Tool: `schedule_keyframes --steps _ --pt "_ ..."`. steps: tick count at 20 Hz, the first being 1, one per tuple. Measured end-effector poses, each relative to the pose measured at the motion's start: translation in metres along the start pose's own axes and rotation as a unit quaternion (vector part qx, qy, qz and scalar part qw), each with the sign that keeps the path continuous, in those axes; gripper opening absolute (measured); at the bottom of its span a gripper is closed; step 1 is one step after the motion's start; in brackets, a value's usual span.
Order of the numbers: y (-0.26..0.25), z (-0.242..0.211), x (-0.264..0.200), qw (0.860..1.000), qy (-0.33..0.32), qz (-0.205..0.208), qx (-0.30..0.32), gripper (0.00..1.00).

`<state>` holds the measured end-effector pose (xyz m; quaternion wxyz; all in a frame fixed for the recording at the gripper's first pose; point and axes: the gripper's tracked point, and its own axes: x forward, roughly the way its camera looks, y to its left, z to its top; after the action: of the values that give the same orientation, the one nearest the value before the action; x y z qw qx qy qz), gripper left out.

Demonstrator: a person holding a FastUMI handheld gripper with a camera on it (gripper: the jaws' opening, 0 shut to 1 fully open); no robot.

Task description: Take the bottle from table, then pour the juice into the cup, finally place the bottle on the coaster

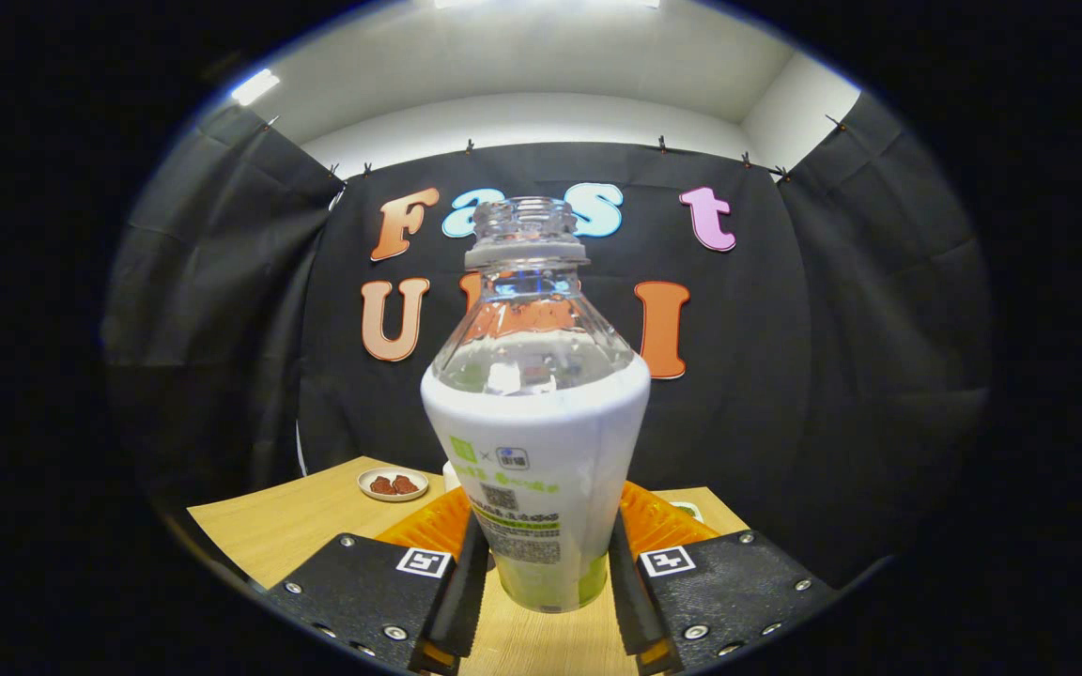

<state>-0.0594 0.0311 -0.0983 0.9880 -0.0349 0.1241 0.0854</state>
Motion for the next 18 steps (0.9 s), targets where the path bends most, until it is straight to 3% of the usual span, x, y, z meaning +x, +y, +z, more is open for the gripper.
schedule_keyframes --steps 18 --pt "0.006 -0.013 0.006 1.0 0.003 0.008 -0.01 0.59"
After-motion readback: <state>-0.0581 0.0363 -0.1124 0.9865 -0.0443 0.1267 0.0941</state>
